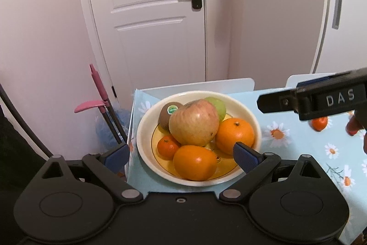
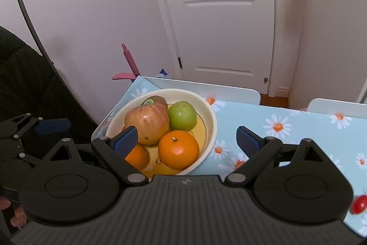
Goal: Organize fruits
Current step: 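Lower the large orange into the bowl and open the left gripper, then grasp the tangerine with the left gripper while the right gripper grasps the green apple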
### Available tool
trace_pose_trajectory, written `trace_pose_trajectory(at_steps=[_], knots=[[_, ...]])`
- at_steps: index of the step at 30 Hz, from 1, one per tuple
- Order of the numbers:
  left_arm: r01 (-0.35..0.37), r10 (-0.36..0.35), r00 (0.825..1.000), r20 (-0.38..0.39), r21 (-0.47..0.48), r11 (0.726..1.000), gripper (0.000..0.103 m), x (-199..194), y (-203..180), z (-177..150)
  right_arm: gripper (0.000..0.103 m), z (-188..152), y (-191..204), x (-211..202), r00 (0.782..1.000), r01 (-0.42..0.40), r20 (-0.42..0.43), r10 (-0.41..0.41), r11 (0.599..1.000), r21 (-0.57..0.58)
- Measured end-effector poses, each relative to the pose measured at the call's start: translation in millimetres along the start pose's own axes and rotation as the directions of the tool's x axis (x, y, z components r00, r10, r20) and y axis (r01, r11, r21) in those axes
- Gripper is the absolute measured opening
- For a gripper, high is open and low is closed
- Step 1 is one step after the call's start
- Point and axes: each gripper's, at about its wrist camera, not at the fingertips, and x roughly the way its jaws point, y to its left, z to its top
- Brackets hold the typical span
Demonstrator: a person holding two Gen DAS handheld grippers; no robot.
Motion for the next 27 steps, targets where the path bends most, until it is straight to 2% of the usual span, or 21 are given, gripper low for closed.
trace_pose_trajectory(at_steps=[6,13,20,27], knots=[[0.018,-0.018,1.0,0.025,0.007,1.0,0.099,-25,-8,13,0.103,-3,-4,-31,0.999,0.029,0.013,-0.029,0.999,0.02],[-0.006,0.006,0.999,0.051,-0.002,1.0,0.099,-49,-33,22,0.103,-15,-32,-76,0.998,0.053,0.034,-0.054,0.998,0.037],[0.004,-0.003,0.998,0.062,-0.016,1.0,0.099,-59,-77,31,0.103,-34,-85,-121,0.992,0.119,0.042,-0.121,0.992,0.051],[0.02,-0.019,0.998,0.054,-0.011,1.0,0.099,-52,-135,39,0.103,-56,-149,-151,0.984,0.174,0.021,-0.176,0.982,0.071]])
